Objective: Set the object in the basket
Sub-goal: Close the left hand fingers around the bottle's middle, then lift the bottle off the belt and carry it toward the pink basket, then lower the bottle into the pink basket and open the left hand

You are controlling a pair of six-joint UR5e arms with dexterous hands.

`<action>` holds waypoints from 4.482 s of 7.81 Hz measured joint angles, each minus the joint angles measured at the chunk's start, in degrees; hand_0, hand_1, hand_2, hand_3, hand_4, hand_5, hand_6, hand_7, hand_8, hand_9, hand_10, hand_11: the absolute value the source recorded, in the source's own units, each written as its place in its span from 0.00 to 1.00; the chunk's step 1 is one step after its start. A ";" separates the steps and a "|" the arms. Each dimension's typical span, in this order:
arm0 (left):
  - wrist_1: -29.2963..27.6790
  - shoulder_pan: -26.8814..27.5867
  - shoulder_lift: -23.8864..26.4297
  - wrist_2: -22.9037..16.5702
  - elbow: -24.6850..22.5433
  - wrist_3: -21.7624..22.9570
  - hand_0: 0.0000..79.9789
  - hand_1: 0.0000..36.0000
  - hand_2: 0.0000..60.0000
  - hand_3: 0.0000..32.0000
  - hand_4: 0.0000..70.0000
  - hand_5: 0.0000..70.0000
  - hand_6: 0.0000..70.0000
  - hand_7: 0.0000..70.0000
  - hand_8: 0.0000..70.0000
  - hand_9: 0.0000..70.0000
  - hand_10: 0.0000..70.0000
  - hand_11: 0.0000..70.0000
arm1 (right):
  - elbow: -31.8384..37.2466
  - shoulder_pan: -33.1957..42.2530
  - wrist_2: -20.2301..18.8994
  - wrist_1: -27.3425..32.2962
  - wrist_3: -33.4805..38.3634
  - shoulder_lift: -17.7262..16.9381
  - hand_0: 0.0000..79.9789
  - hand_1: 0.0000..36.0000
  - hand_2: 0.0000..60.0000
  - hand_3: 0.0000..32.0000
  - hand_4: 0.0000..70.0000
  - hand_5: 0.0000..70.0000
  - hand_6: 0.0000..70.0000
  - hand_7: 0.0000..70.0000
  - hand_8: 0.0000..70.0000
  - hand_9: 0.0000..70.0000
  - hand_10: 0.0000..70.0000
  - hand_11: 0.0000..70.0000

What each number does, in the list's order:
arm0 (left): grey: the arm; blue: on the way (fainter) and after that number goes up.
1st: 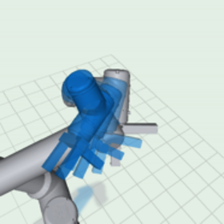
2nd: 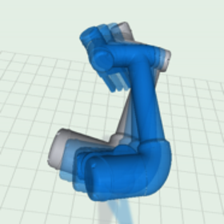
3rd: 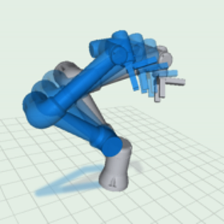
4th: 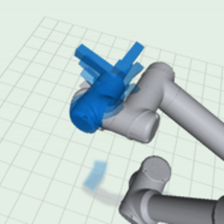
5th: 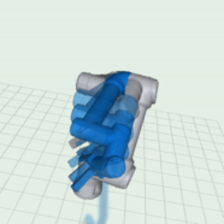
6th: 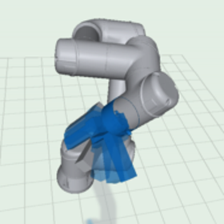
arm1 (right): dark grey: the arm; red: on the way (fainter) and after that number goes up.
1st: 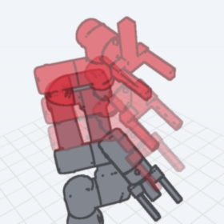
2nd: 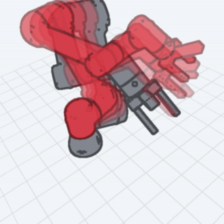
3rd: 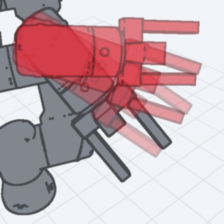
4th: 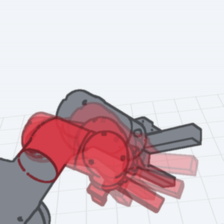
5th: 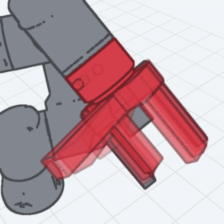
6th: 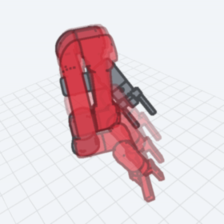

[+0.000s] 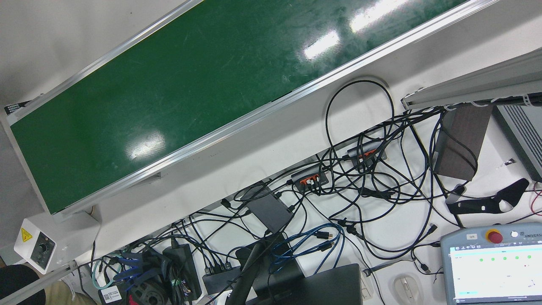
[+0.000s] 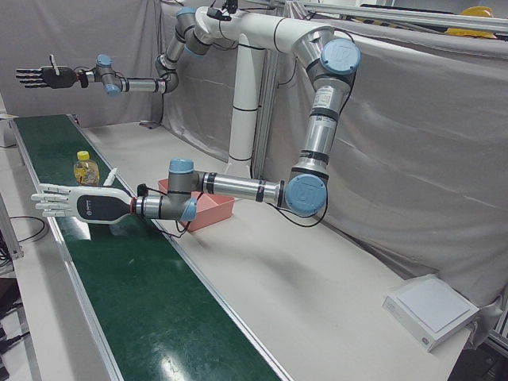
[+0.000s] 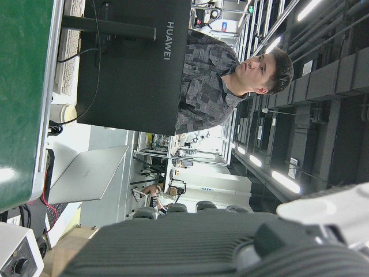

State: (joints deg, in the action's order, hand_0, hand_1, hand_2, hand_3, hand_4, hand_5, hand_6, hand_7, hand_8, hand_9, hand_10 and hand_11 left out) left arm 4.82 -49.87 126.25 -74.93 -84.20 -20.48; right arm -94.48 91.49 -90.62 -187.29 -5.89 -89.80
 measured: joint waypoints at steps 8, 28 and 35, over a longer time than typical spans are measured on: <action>2.33 -0.13 1.33 -0.29 -2.77 2.60 0.62 0.90 1.00 0.00 0.66 1.00 1.00 1.00 1.00 1.00 1.00 1.00 | -0.07 0.00 0.00 0.00 0.00 0.03 0.00 0.00 0.00 0.00 0.00 0.00 0.00 0.00 0.00 0.00 0.00 0.00; 9.52 23.81 -18.36 -2.66 -38.64 -8.41 0.59 0.00 0.00 0.03 0.14 0.07 0.00 0.00 0.00 0.00 0.08 0.12 | -0.09 0.00 0.00 0.00 0.00 -0.02 0.00 0.00 0.00 0.00 0.00 0.00 0.00 0.00 0.00 0.00 0.00 0.00; 8.06 25.39 -18.21 -2.83 -38.61 -9.17 0.72 0.12 0.00 0.01 0.12 0.10 0.00 0.00 0.00 0.02 0.05 0.09 | -0.09 0.00 0.00 0.00 0.03 -0.01 0.00 0.00 0.00 0.00 0.00 0.00 0.00 0.00 0.00 0.00 0.00 0.00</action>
State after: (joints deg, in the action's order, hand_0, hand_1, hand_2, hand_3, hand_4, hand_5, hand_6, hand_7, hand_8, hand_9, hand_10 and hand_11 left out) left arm 12.88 -24.47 108.04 -77.76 -122.81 -29.65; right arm -94.57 91.49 -90.62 -187.29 -5.86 -89.81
